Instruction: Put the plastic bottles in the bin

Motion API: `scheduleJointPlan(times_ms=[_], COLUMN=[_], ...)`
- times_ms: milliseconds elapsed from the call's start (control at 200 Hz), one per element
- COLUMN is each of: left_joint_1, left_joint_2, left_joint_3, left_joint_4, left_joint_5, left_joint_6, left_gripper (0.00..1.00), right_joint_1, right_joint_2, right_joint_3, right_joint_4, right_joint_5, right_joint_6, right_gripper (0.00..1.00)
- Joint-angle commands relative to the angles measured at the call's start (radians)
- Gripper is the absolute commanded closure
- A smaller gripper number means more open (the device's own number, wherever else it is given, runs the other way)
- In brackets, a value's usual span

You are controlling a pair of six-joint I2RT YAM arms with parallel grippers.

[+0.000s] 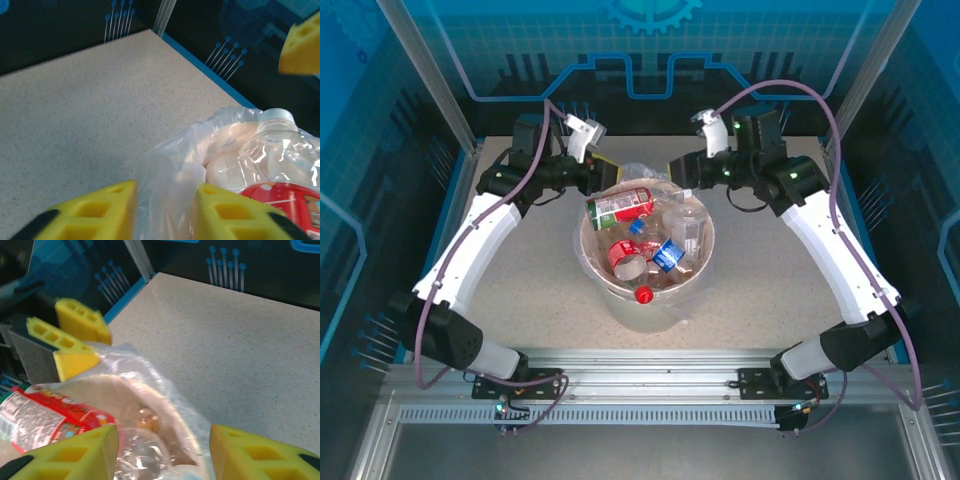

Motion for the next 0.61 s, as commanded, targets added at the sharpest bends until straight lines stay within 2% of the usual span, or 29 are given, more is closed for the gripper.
scheduleJointPlan(times_ms=[0,120,215,285,390,600], left_joint_1=[-0.004,-0.004,0.006,0.037,0.107,0.174], left_joint_2=[-0.049,-0.078,-0.102,-0.120,-0.174,-0.317], left_joint_3=[0.021,0.032,0.042,0.045,0.002,-0.146], left_joint_4=[0.039,0.051,0.040,0.023,0.024,-0.007], left_joint_5=[-0.027,-0.087,-0.189,-0.246,-0.262,-0.282], left_joint_6=[-0.024,-0.056,-0.112,-0.176,-0.263,-0.310], left_gripper=[0.55,0.43,0.37,0.35,0.34,0.34], right_joint_1=[0.103,0.204,0.264,0.292,0.316,0.346], right_joint_2=[-0.006,0.022,0.058,0.090,0.128,0.128], right_joint_3=[0.037,0.058,0.074,0.088,0.085,-0.012], right_joint_4=[-0.006,0.012,0.023,0.025,0.039,0.054], right_joint_5=[0.043,0.077,0.133,0.171,0.195,0.224], right_joint_6=[-0.047,-0.071,-0.090,-0.101,-0.105,-0.097], right_gripper=[0.50,0.51,0.52,0.52,0.52,0.51])
